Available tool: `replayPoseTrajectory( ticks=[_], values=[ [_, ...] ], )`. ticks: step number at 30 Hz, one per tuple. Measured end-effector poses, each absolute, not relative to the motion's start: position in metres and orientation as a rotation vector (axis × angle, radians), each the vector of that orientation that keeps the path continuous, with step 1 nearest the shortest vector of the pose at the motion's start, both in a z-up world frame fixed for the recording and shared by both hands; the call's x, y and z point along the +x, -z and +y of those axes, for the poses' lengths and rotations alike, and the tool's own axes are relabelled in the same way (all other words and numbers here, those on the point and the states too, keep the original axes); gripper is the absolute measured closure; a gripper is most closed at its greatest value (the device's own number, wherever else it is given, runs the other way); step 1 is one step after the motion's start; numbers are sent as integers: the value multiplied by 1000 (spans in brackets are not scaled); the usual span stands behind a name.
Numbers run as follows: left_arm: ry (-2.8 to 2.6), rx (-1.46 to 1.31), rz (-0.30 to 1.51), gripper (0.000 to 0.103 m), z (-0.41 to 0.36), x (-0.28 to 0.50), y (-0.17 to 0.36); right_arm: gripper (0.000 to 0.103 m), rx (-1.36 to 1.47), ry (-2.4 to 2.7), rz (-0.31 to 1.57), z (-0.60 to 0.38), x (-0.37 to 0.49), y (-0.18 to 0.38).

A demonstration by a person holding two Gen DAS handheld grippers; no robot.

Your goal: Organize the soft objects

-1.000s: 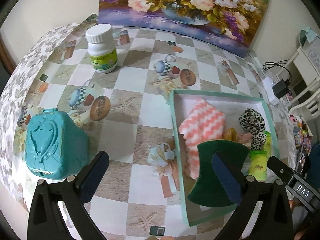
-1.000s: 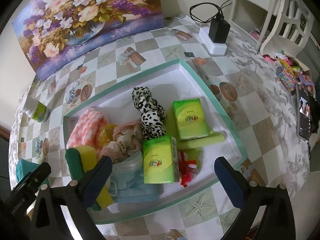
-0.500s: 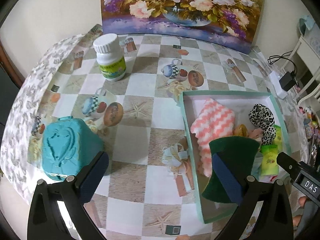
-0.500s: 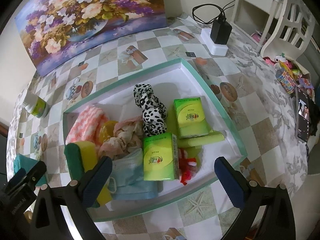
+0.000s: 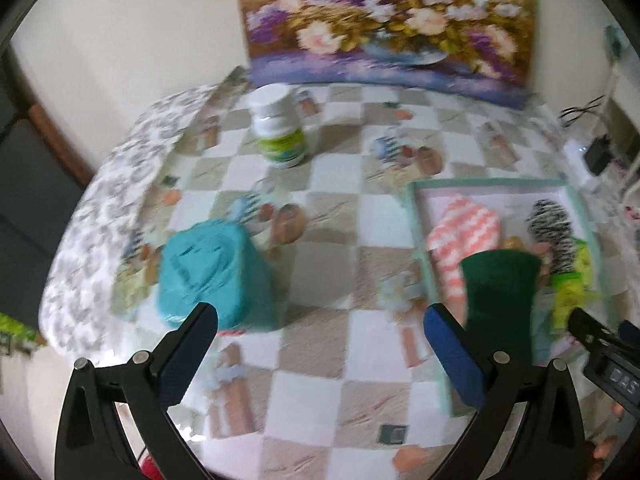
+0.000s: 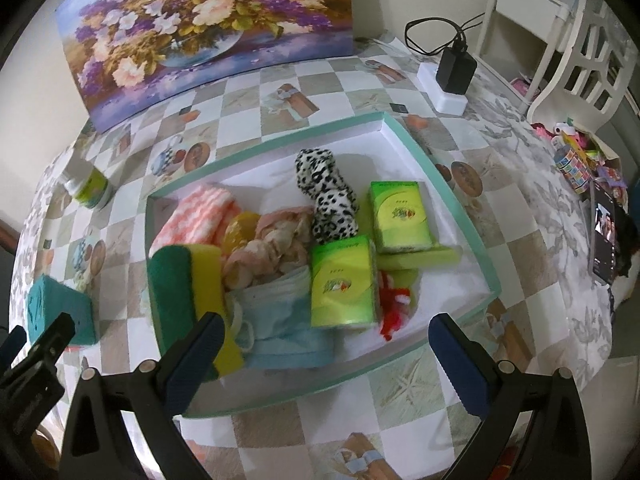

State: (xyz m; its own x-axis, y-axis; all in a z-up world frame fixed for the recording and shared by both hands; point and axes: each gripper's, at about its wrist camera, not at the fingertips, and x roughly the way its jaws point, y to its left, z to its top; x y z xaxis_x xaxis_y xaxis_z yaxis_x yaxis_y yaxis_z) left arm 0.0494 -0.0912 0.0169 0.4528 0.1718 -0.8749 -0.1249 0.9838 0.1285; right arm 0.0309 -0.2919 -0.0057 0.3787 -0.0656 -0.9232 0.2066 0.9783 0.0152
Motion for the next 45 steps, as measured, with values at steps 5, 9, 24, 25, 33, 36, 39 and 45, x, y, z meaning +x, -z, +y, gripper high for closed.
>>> replayPoseTrajectory(
  ticks=[5,9,24,25,33,36,39,45],
  values=[
    [-184,64,1113,0,-88,36,-11,0,116,164,1177,-284,20,8],
    [-179,48,1111,0,-84,26,-10,0,114,155,1171,-279,12,7],
    [-180,-6,1073,0,-65,-2,-14,0,82,124,1166,-263,-17,8],
    [-181,-5,1073,0,-64,-5,-14,0,81,123,1166,-263,-19,8],
    [-172,-19,1081,0,-62,-15,-12,0,65,119,1157,-257,-29,6],
    [-170,-17,1079,0,-62,-18,-11,0,62,119,1150,-256,-31,5],
    [-167,-25,1076,0,-61,-19,-10,0,60,119,1143,-256,-32,3],
    [-168,-41,1084,0,-57,-17,-8,0,53,114,1137,-255,-31,2]
  ],
)
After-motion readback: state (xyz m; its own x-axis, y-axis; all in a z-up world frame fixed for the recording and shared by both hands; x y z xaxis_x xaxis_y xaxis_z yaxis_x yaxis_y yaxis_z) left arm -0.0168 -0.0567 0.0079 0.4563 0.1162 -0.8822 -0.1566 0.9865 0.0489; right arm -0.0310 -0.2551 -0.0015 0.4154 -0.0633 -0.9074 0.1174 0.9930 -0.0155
